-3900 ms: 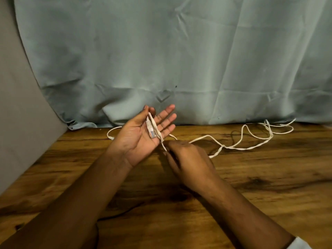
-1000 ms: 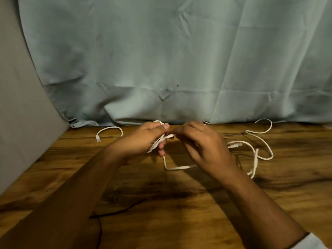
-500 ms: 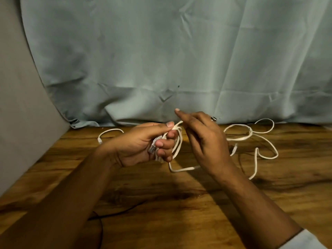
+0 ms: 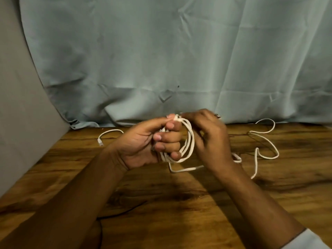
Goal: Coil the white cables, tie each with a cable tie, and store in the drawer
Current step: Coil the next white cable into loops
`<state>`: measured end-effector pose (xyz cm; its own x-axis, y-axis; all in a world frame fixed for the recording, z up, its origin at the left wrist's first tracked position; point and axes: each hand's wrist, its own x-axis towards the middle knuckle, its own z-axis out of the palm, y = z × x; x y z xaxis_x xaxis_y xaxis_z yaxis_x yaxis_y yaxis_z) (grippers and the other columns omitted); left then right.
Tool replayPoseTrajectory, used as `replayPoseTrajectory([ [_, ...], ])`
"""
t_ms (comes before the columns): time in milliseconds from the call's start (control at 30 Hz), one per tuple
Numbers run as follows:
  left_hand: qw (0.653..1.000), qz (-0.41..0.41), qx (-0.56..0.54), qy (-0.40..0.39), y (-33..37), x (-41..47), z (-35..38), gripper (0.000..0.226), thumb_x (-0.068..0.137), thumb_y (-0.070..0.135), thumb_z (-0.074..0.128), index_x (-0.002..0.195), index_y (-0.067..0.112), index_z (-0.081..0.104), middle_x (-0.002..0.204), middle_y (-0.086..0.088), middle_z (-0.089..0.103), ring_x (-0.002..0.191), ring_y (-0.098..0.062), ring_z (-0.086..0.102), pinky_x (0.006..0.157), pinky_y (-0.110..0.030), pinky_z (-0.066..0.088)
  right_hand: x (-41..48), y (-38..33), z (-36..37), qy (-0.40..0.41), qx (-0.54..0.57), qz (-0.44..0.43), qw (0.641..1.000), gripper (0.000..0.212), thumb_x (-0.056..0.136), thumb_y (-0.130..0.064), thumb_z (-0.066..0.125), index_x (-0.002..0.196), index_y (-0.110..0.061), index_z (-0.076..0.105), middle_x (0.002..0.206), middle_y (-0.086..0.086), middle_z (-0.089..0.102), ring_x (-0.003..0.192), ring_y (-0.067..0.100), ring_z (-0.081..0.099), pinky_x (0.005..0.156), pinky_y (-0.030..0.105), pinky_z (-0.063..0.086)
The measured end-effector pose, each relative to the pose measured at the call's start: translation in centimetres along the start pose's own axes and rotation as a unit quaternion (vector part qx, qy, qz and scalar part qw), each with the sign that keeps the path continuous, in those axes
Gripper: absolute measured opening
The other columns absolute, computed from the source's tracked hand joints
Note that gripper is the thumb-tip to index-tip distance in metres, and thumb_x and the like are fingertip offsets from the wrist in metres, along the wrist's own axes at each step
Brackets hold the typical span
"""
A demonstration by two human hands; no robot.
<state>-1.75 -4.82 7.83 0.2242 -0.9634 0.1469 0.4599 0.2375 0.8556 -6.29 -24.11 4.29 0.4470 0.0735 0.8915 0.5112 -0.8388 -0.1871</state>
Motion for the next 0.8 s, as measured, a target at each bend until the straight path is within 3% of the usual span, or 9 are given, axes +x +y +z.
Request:
replayPoseTrajectory([
  [133,0.996,0.061,-0.071,0.007,1.0,-0.3,-0.3,0.028,0.108,0.032,0.035,0.088,0.017,0.048,0.060,0.008,0.032,0.053,-0.009,0.038,0.078,-0.030,0.048,-0.2,-1.1,1.6,-0.026,0.073,0.051,0.996,0.027,0.091,-0.001,0.066,0.115,-0.013,0.073,0.096,0.000,0.068,0.086,0.017,0.063,0.073,0.036,0.050],
  [300,0.976,0.157,-0.095,0.112,1.8,-0.2,-0.4,0.034,0.110,0.035,0.034,0.085,0.020,0.052,0.061,0.007,0.052,0.059,-0.007,0.056,0.075,-0.032,0.055,-0.7,-1.5,1.7,-0.062,-0.018,0.056,0.996,0.021,0.101,-0.018,0.061,0.120,-0.019,0.069,0.098,0.001,0.067,0.086,0.019,0.062,0.072,0.039,0.052],
  [433,0.929,0.271,-0.119,0.221,2.9,-0.4,-0.1,0.040,0.109,0.032,0.038,0.077,0.018,0.057,0.086,0.000,0.074,0.084,-0.019,0.074,0.084,-0.039,0.062,-1.1,-2.4,1.7,-0.094,-0.063,0.039,0.993,0.024,0.102,-0.024,0.061,0.125,-0.026,0.068,0.103,-0.004,0.066,0.090,0.016,0.064,0.071,0.036,0.053],
  [533,0.897,0.326,-0.144,0.262,4.1,-1.0,-0.9,0.039,0.109,0.032,0.039,0.078,0.018,0.057,0.099,-0.004,0.076,0.097,-0.025,0.073,0.095,-0.042,0.058,-1.3,-3.0,2.0,-0.093,-0.067,0.036,0.993,0.035,0.099,-0.017,0.065,0.132,-0.027,0.067,0.102,-0.004,0.062,0.085,0.015,0.062,0.066,0.032,0.051],
  [667,0.880,0.342,-0.114,0.309,4.7,-1.2,-1.5,0.040,0.109,0.035,0.039,0.076,0.020,0.056,0.104,-0.006,0.075,0.110,-0.027,0.069,0.101,-0.045,0.052,-0.7,-3.2,1.5,-0.042,-0.119,0.024,0.992,0.031,0.099,-0.021,0.069,0.129,-0.025,0.072,0.091,-0.005,0.054,0.074,0.011,0.050,0.061,0.024,0.033],
  [800,0.879,0.329,-0.038,0.343,4.2,-0.6,-0.5,0.037,0.109,0.037,0.038,0.078,0.022,0.054,0.105,-0.005,0.073,0.128,-0.027,0.062,0.110,-0.047,0.045,0.0,-3.4,0.8,-0.047,-0.157,-0.025,0.986,0.028,0.097,-0.022,0.071,0.125,-0.021,0.073,0.094,0.003,0.063,0.078,0.022,0.061,0.060,0.029,0.044],
])
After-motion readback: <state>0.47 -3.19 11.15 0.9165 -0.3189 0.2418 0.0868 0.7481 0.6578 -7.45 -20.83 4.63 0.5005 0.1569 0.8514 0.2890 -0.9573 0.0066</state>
